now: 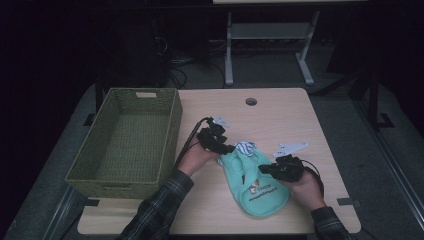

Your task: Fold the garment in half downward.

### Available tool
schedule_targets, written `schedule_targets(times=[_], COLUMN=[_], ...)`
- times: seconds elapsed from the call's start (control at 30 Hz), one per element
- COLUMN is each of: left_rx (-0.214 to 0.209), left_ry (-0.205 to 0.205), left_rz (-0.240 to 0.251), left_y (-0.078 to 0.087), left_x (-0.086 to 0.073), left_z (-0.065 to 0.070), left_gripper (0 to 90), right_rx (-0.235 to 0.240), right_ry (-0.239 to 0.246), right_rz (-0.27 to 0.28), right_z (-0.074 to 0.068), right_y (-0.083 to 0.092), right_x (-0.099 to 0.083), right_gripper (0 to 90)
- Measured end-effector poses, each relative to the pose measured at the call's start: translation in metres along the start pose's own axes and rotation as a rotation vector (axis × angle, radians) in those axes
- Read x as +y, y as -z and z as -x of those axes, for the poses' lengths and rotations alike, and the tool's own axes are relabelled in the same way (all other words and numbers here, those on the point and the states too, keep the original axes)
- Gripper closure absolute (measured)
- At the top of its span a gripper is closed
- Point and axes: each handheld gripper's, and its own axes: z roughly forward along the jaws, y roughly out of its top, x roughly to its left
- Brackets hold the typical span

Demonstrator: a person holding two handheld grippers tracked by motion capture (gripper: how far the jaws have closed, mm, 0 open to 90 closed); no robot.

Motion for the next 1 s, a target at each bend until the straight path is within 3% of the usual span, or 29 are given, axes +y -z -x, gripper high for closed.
schedule_targets(times=[0.13,0.5,0.7,0.9,1.0], left_rx=[-0.007,-0.034,-0.045,-0.043,-0.037], left_ry=[0.031,0.040,0.012,-0.009,-0.037], left_rz=[0.018,-0.029,-0.089,-0.093,-0.101], left_y=[-0.013,-0.049,-0.056,-0.059,-0.058], left_x=[0.007,0.008,0.003,0.001,0.002], left_z=[-0.005,-0.009,-0.006,-0.004,0.000], left_gripper=[43.7,37.5,33.9,33.0,38.8], right_rx=[0.011,0.014,0.011,0.011,0.013], right_ry=[0.011,0.030,0.027,0.017,0.016], right_rz=[-0.002,-0.046,-0.056,-0.057,-0.056], right_z=[-0.002,-0.003,0.000,0.000,0.000], right_y=[-0.004,-0.018,-0.021,-0.022,-0.022], right_x=[0.002,-0.002,-0.003,-0.004,-0.004], right_gripper=[89.6,89.7,89.6,89.7,89.7])
